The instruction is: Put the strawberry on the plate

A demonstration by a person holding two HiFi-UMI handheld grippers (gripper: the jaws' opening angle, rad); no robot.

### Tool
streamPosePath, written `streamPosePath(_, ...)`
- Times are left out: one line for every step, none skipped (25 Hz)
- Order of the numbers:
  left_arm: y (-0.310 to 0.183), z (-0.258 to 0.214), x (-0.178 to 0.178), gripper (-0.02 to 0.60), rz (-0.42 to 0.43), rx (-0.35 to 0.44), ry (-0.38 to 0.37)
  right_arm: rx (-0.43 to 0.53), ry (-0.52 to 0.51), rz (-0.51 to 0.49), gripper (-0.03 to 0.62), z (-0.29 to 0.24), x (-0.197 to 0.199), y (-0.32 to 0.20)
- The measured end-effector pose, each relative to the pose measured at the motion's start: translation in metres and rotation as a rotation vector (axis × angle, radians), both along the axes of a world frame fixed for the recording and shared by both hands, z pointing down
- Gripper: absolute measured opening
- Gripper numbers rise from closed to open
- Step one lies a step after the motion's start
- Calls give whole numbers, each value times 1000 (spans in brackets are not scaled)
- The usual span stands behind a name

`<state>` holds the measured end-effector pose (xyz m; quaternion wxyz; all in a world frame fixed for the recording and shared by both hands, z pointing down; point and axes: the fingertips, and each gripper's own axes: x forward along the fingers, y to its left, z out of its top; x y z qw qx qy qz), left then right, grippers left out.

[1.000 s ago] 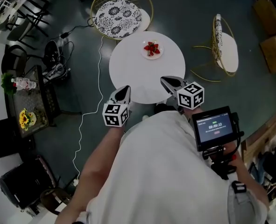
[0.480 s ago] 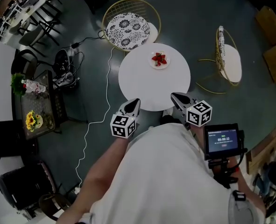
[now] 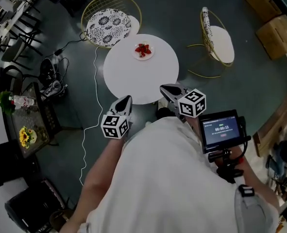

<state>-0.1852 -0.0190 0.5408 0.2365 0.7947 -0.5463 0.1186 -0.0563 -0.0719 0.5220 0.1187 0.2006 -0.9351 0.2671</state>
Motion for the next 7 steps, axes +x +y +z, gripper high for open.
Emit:
streamPosePath(0, 1, 3, 9, 5, -2, 1, -3, 2, 2, 6, 1, 2, 1)
streamPosePath(0, 2, 5, 9, 8, -4, 1, -5, 3, 3, 8, 2, 4, 2)
streamPosePath(0, 2, 7, 9, 11, -6, 1, -7, 4, 3, 8, 2, 5, 2)
streamPosePath(0, 3, 7, 8, 12, -8, 1, -9, 4, 3, 8, 3, 6, 3)
streamPosePath(0, 4, 8, 8, 13, -10, 1, -11, 5, 2, 8, 4, 7, 3)
streamPosePath(0, 5, 9, 9, 14, -11, 0, -13, 6, 2, 7, 5, 7, 4)
streamPosePath(0, 6, 9, 8, 15, -13, 0, -14, 7, 1, 8, 6, 8, 4)
